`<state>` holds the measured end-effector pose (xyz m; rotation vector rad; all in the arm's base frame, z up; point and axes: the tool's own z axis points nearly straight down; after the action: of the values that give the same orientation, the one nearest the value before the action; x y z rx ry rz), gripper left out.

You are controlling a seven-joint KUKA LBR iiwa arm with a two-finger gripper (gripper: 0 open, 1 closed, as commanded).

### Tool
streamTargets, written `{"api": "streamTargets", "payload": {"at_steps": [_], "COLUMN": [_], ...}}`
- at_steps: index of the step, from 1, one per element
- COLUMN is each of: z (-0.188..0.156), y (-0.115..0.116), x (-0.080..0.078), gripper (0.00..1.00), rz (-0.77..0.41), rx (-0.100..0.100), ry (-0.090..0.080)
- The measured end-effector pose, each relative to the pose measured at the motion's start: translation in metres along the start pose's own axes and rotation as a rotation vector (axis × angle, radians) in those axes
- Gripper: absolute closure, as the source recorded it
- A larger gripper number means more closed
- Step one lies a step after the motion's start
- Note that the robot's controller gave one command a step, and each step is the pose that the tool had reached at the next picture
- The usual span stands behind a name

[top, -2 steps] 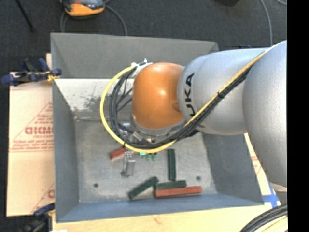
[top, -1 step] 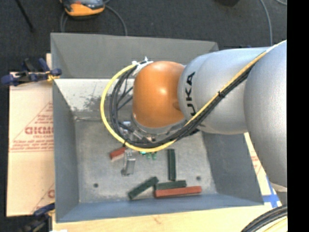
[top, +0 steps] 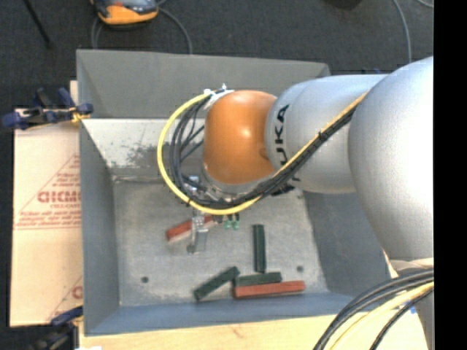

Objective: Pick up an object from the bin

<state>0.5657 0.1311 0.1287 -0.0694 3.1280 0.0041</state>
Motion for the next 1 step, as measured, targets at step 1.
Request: {"api": "streamTargets", "payload": {"at_steps": [1], "z": [0.058], "y": [-0.0285], "x": [0.014], "gripper": [1.0], "rz": [-0.01], "rx": [0.0], "ry": [0.01]}}
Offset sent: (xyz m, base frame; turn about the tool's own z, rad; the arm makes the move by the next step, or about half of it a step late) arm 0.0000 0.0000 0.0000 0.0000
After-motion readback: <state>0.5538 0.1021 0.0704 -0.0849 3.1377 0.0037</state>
